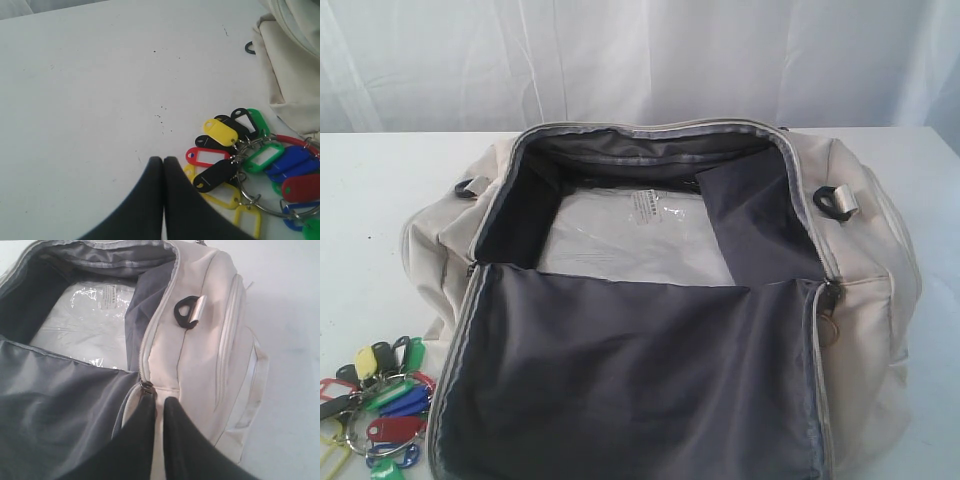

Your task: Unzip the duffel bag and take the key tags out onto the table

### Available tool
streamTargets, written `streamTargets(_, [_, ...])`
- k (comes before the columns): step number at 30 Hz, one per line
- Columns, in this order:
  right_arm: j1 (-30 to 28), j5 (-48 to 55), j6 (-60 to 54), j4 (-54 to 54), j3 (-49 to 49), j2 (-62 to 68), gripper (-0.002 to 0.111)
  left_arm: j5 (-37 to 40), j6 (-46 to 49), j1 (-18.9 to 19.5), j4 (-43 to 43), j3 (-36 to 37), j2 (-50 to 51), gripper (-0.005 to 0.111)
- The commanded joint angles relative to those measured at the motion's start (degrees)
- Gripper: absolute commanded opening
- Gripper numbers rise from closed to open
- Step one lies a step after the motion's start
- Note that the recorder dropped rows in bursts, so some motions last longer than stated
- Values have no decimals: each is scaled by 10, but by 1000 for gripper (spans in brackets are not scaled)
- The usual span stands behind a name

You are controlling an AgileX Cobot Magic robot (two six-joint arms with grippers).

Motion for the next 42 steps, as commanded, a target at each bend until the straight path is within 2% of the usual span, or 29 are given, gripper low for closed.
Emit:
streamTargets(1, [0,-4,3,0,0,-17,7,3,-1,0,-6,3,-3,0])
streamTargets(9, [-14,-4,3,0,0,-87,7,4,-77,0,-8,3,-3,0])
streamTargets(22, [-23,-5,3,0,2,-139,7,4,-79,0,-8,3,-3,0])
streamTargets(33, [-56,-43,3,1,153,-175,7,3,-77,0,-8,3,-3,0])
streamTargets(38, [-64,-231,-5,0,209,-218,7,3,-77,0,-8,3,-3,0])
streamTargets(42, [-64,-333,-5,0,263,-261,7,3,-77,0,-8,3,-3,0])
